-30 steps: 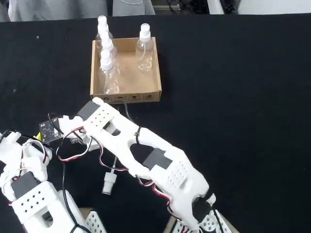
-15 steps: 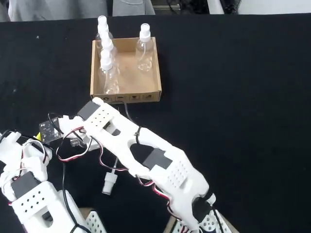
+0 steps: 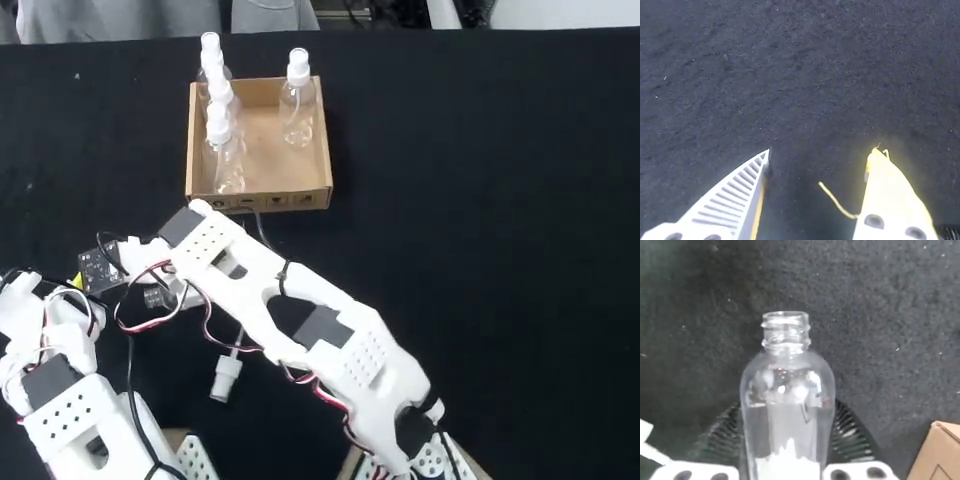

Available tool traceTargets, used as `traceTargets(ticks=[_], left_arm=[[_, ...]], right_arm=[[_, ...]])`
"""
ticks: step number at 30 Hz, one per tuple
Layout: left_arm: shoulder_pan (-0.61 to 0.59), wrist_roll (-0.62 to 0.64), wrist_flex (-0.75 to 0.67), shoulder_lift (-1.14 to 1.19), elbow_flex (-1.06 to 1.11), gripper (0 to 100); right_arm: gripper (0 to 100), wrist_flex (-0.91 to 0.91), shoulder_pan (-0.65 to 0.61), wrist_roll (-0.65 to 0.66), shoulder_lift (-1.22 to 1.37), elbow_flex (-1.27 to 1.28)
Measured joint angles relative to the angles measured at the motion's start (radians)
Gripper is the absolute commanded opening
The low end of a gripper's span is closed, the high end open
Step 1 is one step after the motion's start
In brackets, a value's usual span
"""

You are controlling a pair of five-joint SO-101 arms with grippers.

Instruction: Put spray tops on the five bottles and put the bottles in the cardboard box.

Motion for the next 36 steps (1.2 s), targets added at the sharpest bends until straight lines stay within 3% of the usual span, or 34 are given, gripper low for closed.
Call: traceTargets(ticks=[13,36], left_arm=[[0.006,-0.003,0.000,-0.002,-0.002,28],[0.008,-0.003,-0.029,-0.002,-0.002,28]], right_arm=[[1.1,0.115,0.066,-0.008,0.003,-0.077],[1.1,0.316,0.071,-0.023,0.003,-0.198]])
